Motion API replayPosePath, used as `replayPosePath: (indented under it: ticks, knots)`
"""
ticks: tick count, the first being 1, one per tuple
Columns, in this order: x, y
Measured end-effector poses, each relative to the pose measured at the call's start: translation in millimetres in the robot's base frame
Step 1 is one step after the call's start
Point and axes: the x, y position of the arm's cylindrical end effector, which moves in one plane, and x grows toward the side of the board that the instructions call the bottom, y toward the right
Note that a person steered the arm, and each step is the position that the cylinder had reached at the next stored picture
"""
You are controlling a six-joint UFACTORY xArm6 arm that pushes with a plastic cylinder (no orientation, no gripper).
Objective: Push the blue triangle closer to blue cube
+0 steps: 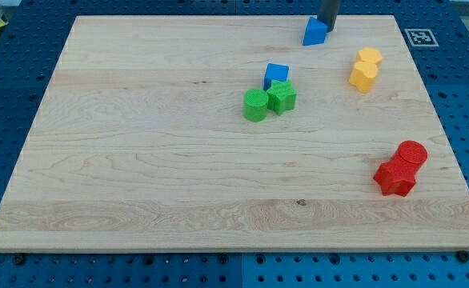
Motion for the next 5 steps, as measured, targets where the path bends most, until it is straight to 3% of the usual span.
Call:
replayPosePath:
  ticks: [2,5]
  knots:
    - [3.1,-27.4]
    - [44.4,-58.5]
